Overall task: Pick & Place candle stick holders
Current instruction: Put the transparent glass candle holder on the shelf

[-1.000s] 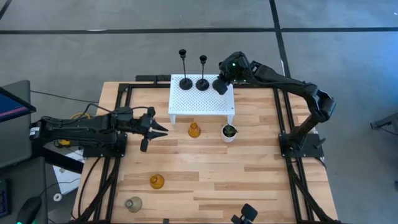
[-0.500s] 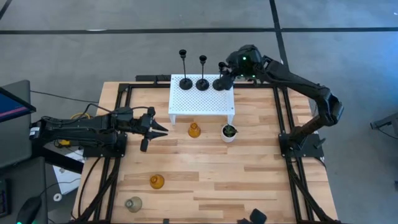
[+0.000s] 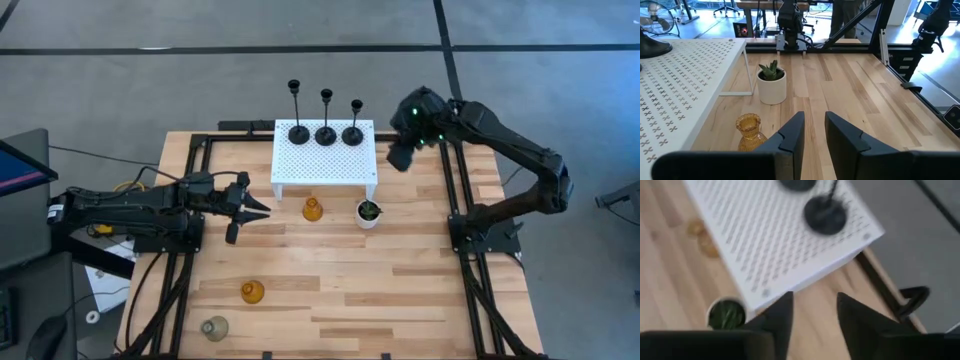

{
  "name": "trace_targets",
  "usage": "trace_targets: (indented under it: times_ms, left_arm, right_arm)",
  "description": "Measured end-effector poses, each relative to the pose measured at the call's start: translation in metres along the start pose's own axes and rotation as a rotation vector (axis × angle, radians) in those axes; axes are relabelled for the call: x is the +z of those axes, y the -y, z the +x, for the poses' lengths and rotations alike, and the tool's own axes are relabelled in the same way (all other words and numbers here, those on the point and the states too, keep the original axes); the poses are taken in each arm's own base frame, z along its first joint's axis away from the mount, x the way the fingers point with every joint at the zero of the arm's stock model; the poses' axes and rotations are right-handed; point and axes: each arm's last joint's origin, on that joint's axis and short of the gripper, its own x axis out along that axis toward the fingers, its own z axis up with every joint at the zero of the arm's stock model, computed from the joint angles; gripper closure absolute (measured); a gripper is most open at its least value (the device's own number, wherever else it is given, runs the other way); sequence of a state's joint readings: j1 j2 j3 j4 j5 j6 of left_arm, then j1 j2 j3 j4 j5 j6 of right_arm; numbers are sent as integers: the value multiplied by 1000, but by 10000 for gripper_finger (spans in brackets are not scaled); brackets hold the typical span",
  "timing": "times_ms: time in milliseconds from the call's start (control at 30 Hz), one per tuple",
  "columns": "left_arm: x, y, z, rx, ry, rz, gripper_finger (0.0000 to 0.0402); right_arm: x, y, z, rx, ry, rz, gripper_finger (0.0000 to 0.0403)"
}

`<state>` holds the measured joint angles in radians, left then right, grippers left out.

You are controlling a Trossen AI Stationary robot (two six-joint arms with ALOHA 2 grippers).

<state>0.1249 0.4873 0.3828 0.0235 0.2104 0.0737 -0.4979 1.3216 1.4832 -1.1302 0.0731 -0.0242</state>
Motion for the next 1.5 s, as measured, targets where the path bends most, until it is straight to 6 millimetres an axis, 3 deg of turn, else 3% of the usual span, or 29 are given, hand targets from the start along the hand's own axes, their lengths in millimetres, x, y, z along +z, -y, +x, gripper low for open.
trace_targets:
  times_ms: [267, 800, 1067, 1500]
  left_arm:
    - [0, 0, 0, 0, 0, 0, 325]
    - [0, 0, 0, 0, 0, -2, 325]
    - [0, 0, 1, -1, -4, -3, 325]
    - [-20, -4, 26, -13, -169, -39, 325]
  right_arm:
    - [-38, -34, 17, 79, -22, -123, 393]
    - [-110, -86, 67, 263, 313, -211, 401]
    - [-122, -105, 88, 362, 467, -138, 402]
    - [-124, -126, 109, 396, 478, -203, 402]
